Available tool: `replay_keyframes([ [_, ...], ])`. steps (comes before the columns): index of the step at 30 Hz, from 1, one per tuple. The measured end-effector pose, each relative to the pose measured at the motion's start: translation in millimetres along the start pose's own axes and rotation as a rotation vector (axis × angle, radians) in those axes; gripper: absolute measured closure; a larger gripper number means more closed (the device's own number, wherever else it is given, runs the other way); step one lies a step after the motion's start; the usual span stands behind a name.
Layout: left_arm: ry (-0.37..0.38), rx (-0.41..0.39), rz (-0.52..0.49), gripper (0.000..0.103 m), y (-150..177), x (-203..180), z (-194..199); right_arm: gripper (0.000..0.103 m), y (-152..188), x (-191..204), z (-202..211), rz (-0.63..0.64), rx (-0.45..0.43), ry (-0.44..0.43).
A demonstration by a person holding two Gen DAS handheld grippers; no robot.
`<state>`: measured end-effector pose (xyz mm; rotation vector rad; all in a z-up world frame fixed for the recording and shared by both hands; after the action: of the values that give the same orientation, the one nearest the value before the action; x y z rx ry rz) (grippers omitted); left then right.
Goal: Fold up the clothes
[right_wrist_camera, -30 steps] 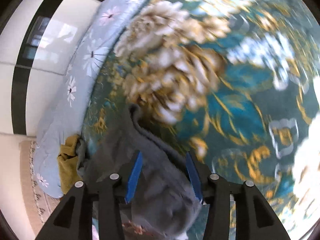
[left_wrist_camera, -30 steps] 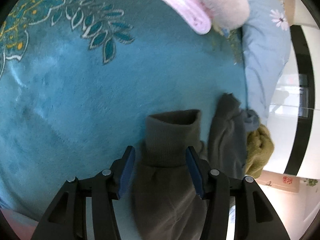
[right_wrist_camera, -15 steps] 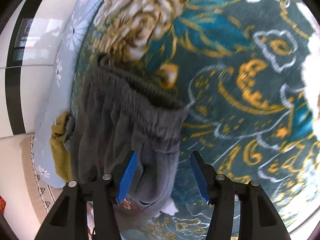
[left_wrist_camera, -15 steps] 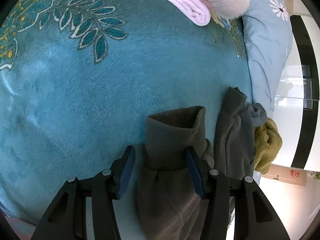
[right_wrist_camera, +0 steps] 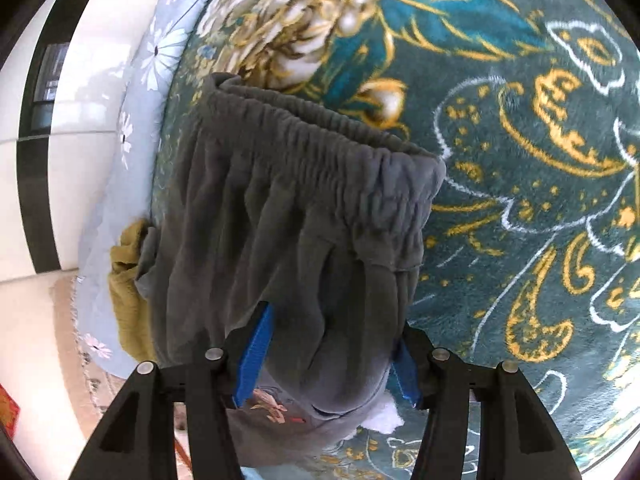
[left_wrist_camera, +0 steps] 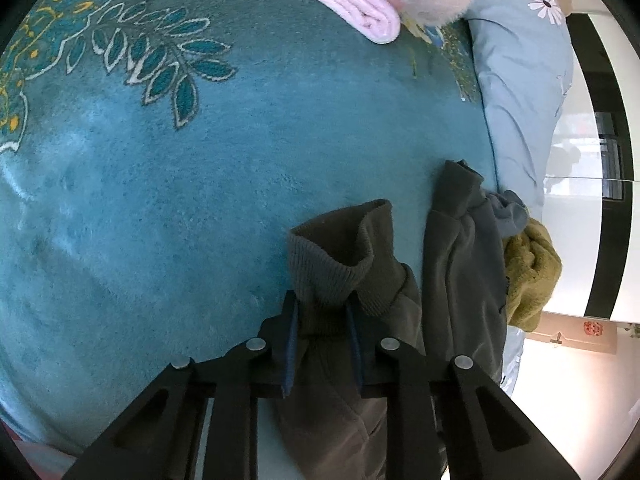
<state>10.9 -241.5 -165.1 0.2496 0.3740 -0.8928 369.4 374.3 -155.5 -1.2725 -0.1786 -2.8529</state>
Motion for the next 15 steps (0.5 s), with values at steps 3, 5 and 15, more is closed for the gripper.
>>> replay_keyframes([
  [3,0.018,-0.03,-0.004,0.088,1.1,0.6,8.9,0.072,0.9,5.7,4.5,0.019,-0.008,0.031],
  [5,0.029,-0.053,-0.004,0.092,2.6,1.3,15.2,0.078,1.5,10.7,6.7,0.032,-0.008,0.046],
  [15,0.161,-0.234,0.004,0.093,3.5,2.9,68.0,0.092,11.5,71.7,41.9,0.187,-0.048,-0.081],
])
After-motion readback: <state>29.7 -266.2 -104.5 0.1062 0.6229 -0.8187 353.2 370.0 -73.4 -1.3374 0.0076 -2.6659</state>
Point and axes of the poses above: each gripper's, at about its wrist camera, not at the fingertips, and z roughly against the way its jaws point, x to its left, y to its underside, the point moved 5 cm from there along -z, roughly the way its jaws point, and after that the axes turned 12 degrees about -y, right-handed, at the moved point
